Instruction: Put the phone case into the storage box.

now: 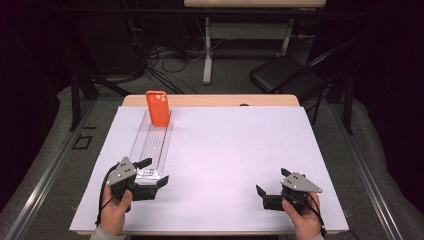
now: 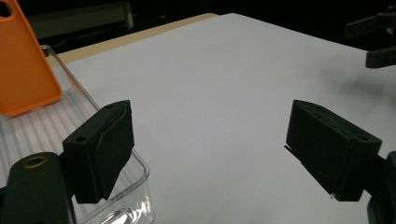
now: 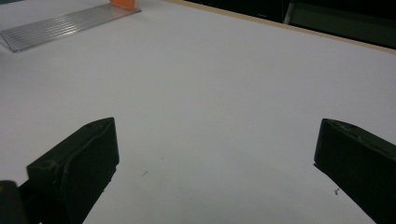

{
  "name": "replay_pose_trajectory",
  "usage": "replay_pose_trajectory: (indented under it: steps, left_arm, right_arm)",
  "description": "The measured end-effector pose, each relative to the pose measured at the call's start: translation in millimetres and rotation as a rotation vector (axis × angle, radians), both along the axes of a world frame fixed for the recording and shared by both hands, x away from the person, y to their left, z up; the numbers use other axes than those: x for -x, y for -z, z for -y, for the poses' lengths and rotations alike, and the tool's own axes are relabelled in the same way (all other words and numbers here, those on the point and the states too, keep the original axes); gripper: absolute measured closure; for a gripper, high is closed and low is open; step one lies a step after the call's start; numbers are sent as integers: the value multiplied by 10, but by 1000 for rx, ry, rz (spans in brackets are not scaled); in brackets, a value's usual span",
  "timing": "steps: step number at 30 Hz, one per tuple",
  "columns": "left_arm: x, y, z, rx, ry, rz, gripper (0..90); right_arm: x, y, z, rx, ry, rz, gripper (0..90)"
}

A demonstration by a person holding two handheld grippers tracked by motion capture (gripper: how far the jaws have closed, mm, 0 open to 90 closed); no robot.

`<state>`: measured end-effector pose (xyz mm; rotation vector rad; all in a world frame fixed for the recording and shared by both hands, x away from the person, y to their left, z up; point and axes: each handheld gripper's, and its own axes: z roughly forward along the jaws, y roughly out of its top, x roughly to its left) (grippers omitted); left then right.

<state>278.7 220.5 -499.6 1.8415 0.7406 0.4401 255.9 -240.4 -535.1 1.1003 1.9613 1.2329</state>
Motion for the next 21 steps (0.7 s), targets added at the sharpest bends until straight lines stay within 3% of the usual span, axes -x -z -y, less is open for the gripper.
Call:
replay_pose_trajectory:
  steps: [4,9,21]
  left_arm:
    - [30,49,-35,2,6,12,155]
    - [12,102,-86,40,-12,5,155]
    - [-31,200,-130,33,-8,-18,155]
  right_arm:
    - [2,3,1,-2,2,5,0]
    - [7,7,4,-3,6,6,0]
    - [4,32,3,6,5,-1,0]
